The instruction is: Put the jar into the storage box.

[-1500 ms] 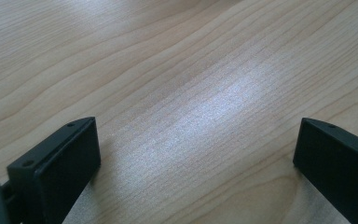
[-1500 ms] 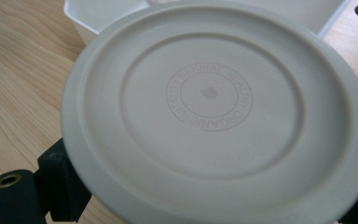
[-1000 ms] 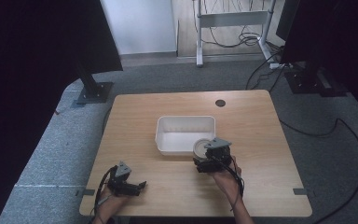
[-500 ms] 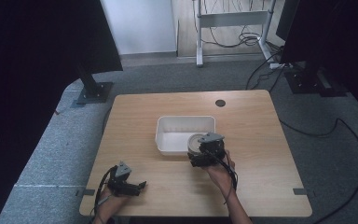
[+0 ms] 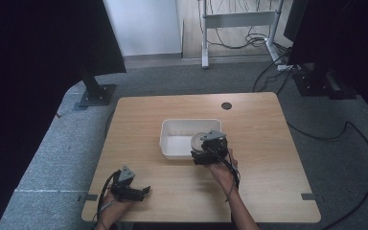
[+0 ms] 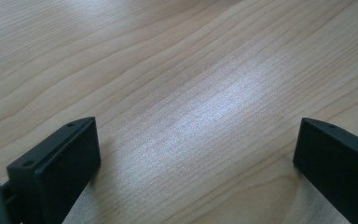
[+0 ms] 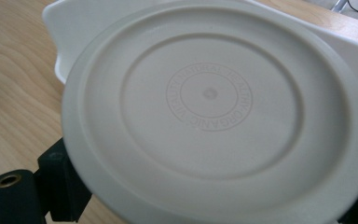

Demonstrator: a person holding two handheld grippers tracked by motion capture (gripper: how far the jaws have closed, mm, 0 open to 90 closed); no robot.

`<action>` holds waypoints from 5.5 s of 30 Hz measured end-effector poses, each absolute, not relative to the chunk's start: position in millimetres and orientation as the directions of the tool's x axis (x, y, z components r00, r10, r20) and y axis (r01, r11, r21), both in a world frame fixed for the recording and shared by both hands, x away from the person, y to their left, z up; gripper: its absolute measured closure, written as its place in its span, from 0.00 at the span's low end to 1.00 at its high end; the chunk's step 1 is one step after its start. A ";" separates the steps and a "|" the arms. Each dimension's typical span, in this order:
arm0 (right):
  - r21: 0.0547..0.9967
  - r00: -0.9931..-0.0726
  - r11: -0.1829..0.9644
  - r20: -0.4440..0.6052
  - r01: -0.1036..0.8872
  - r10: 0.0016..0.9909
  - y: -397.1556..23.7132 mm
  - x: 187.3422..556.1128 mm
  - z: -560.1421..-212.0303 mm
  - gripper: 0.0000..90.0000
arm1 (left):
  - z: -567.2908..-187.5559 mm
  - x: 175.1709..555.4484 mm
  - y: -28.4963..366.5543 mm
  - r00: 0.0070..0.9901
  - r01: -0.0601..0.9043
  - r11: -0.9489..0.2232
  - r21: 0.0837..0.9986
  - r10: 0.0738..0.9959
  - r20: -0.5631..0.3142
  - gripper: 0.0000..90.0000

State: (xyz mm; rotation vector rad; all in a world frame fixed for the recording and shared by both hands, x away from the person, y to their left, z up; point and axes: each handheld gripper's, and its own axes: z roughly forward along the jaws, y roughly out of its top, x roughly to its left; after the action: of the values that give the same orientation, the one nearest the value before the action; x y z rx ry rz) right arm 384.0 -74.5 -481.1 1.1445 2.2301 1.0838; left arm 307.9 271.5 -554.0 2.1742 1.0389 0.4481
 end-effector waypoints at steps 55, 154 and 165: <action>0.745 -0.553 0.375 -0.010 0.551 0.833 -52.0 425.4 -522.8 0.08 | -554.0 307.8 271.4 0.622 0.550 -0.452 0.702 0.783 0.016 0.00; 0.809 -0.601 0.369 -0.024 0.458 0.799 -121.7 357.9 -485.7 0.04 | -554.0 307.9 271.5 0.623 0.549 -0.453 0.703 0.782 0.018 0.00; 0.807 -0.593 0.364 -0.021 0.465 0.805 -134.2 352.9 -488.6 0.04 | -553.9 307.9 271.5 0.623 0.549 -0.453 0.702 0.782 0.018 0.00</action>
State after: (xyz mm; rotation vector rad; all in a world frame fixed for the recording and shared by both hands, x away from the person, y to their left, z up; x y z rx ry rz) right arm 352.9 -134.2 -488.6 1.1043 2.2155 1.1105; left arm 307.9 271.5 -553.9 2.1747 1.0381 0.4490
